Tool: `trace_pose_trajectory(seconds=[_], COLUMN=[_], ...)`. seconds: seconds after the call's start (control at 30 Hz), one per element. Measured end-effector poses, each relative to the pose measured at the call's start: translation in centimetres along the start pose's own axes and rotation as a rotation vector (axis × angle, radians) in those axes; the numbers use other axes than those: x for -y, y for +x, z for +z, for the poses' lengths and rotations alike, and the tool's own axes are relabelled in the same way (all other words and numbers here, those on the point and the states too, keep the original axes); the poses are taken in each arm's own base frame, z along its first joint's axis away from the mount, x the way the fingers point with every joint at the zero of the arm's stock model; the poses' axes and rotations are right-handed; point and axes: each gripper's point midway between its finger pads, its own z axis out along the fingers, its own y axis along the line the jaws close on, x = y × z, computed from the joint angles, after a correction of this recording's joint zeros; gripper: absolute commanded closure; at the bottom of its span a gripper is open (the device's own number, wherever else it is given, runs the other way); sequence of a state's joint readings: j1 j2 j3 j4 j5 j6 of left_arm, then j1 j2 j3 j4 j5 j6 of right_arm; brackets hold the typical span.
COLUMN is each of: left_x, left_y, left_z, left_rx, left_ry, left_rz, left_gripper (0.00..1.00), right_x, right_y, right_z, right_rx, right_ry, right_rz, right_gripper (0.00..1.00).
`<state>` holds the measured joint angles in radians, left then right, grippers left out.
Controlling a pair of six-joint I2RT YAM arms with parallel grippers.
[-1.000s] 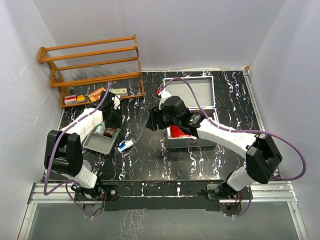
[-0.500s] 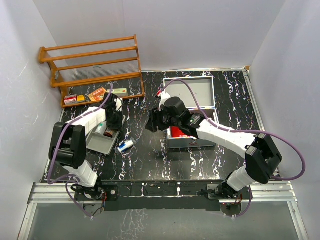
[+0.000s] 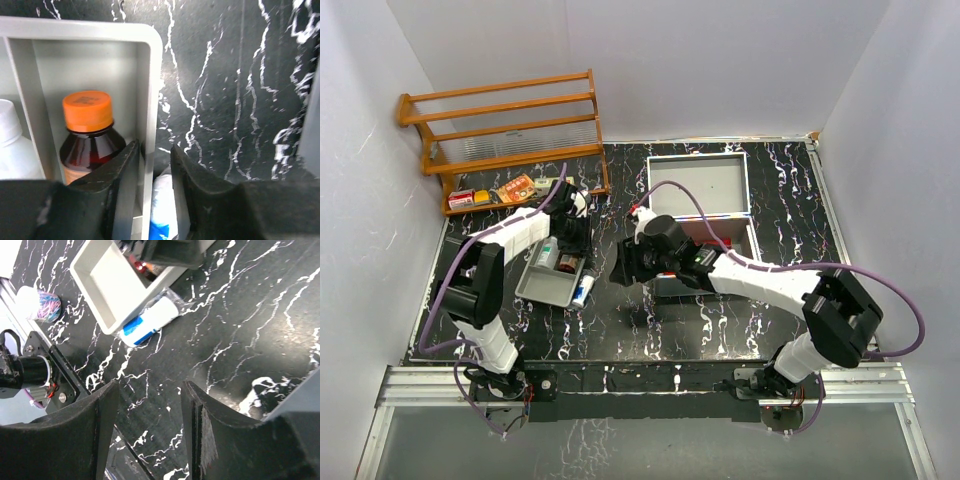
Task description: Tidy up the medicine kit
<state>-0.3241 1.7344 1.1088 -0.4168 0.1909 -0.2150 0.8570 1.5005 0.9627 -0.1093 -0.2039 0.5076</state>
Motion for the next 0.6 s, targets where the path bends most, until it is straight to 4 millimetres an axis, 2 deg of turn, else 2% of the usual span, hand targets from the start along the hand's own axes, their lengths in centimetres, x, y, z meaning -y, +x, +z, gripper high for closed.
trace_pose_trajectory(seconds=[0.2, 0.4, 0.5, 0.6], left_x=[1.0, 1.9, 2.8, 3.5], left_y=[-1.3, -1.3, -0.2, 2.0], left_z=[-0.4, -2.9, -4.4, -5.4], left_rx=[0.029, 0.067, 0.084, 0.07], left_ry=[0.021, 0.032, 0.025, -0.007], left_rz=[-0.056, -0.076, -0.066, -0.052], left_gripper=[0.6, 0.59, 0.6, 0.6], right_x=[-1.2, 0.2, 0.6, 0.4], right_y=[0.9, 1.3, 0.8, -0.6], right_z=[0.5, 0.6, -0.1, -1.1], right_rx=[0.014, 0.054, 0.092, 0.161], right_ry=[0.006, 0.071, 0.097, 0.101], right_rz=[0.041, 0.129, 0.147, 0.161], right_gripper=[0.49, 0.5, 0.5, 0.51])
